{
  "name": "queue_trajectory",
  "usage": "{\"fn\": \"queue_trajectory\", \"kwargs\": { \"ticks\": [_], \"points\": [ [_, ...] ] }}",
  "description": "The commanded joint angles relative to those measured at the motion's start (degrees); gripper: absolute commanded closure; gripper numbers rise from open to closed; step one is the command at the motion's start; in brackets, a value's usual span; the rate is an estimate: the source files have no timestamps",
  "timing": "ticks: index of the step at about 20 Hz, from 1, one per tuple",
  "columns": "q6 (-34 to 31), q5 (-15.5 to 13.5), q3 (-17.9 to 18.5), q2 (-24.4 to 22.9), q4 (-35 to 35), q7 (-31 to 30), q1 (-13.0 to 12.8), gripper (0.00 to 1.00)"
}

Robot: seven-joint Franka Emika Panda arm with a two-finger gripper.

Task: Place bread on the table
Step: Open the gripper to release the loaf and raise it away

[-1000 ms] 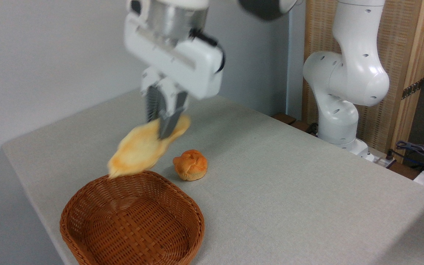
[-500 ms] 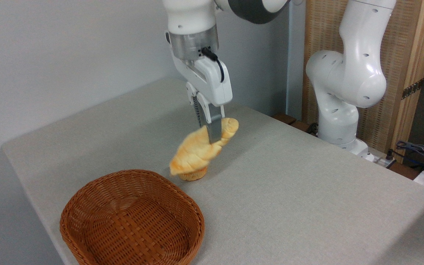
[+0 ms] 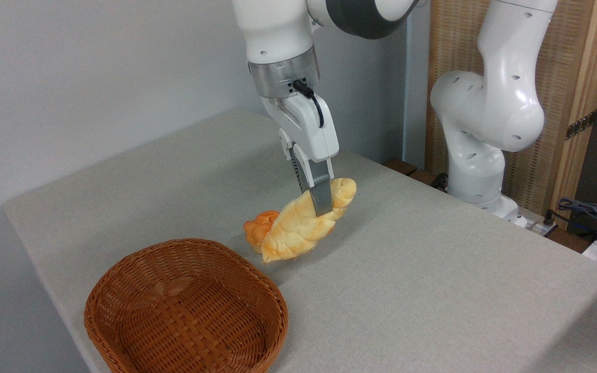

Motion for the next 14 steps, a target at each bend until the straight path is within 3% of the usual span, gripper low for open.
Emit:
{"fn": "queue_trajectory", "kwargs": {
  "ticks": [1,8,12,14],
  "points": [
    [-1.1,0.7,0.3,-0.5,0.7,1.0,-0.1,0.0],
    [-1.4,-0.2,3.5,-0.4,5.8,-1.0,-0.1,0.0],
    [-4.1,-8.8,6.6,4.8,16.2,-13.1,-0.2,0.0],
    [-4.2,-10.4,6.7,8.9,22.6,-18.9,-0.2,0.0]
  ]
}}
